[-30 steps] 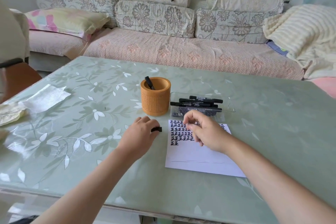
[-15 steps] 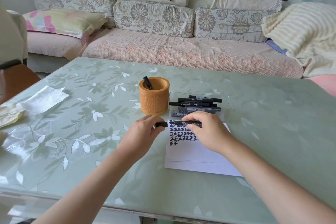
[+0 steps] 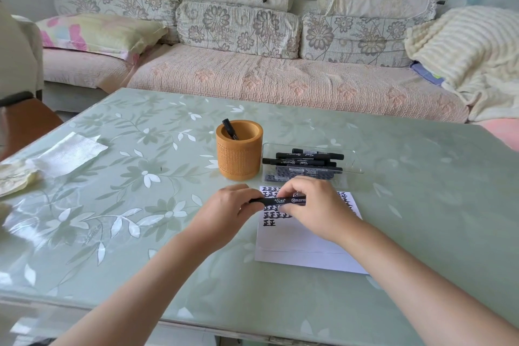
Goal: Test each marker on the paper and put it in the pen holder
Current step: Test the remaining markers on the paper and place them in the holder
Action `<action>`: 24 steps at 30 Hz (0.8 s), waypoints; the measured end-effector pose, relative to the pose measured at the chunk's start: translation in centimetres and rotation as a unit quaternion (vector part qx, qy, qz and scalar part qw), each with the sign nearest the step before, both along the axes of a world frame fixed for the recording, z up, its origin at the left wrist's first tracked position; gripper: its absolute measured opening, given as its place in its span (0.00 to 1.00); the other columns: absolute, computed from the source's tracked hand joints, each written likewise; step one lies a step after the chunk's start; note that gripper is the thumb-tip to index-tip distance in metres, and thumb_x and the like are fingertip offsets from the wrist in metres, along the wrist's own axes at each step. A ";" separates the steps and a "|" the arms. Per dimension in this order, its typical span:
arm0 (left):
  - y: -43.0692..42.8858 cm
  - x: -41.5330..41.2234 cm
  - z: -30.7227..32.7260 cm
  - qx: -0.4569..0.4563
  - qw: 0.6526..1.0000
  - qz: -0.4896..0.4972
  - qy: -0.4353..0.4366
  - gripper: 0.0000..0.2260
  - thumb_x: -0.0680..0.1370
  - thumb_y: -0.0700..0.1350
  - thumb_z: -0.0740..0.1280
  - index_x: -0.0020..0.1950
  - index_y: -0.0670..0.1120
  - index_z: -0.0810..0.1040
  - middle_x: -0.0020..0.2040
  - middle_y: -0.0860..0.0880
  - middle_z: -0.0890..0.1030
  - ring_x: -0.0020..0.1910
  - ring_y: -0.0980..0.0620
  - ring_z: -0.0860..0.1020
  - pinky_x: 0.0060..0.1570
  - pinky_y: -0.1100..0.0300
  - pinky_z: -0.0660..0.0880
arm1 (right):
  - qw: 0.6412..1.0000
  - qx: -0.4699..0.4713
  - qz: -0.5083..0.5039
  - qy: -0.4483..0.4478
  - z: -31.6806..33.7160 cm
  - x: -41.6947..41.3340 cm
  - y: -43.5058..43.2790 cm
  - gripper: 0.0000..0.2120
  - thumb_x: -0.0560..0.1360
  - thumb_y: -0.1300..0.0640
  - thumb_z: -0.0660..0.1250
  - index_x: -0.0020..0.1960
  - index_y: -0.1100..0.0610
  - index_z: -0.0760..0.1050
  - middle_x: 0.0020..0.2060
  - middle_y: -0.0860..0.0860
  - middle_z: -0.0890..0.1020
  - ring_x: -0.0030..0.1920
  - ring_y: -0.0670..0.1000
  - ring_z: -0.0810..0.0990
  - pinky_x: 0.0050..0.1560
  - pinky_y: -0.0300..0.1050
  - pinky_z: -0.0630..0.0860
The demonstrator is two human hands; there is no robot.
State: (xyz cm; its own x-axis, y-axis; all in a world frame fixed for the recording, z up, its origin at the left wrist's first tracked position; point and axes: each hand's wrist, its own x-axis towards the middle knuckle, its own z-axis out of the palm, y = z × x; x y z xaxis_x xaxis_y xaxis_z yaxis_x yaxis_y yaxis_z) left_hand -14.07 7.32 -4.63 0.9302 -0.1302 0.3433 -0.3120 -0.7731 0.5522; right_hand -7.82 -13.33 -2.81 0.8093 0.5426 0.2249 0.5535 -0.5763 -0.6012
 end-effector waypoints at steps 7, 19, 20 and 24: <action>0.4 -0.5 0.6 -0.014 1.000 -0.004 -0.006 0.05 0.78 0.45 0.67 0.47 0.49 0.83 0.36 0.52 0.75 0.38 0.53 0.71 0.34 0.69 0.64 | 0.998 -0.045 0.020 -0.039 0.0 -0.6 0.7 0.07 0.75 0.50 0.70 0.49 0.52 0.83 0.42 0.47 0.84 0.43 0.48 0.80 0.46 0.47 0.76; 1.4 0.5 -0.6 0.008 1.000 0.004 -0.005 0.12 0.78 0.55 0.64 0.59 0.53 0.77 0.48 0.59 0.76 0.47 0.62 0.71 0.47 0.68 0.69 | 0.989 -0.123 0.044 -0.069 0.5 0.0 0.8 0.14 0.81 0.55 0.61 0.66 0.48 0.75 0.49 0.45 0.71 0.46 0.46 0.73 0.48 0.43 0.70; 1.5 0.7 -1.1 0.022 1.000 0.011 -0.002 0.15 0.78 0.57 0.63 0.61 0.53 0.76 0.51 0.58 0.76 0.50 0.61 0.71 0.50 0.66 0.70 | 0.990 -0.120 0.027 -0.065 0.6 0.4 0.7 0.14 0.81 0.56 0.61 0.65 0.50 0.76 0.49 0.45 0.72 0.46 0.46 0.74 0.48 0.42 0.68; 1.7 1.1 -1.9 0.080 0.996 0.012 0.031 0.24 0.76 0.66 0.57 0.64 0.54 0.74 0.59 0.56 0.75 0.61 0.56 0.70 0.58 0.54 0.72 | 0.996 -0.041 -0.035 -0.070 2.2 1.8 1.1 0.12 0.79 0.59 0.64 0.61 0.53 0.78 0.48 0.46 0.75 0.45 0.43 0.74 0.47 0.31 0.66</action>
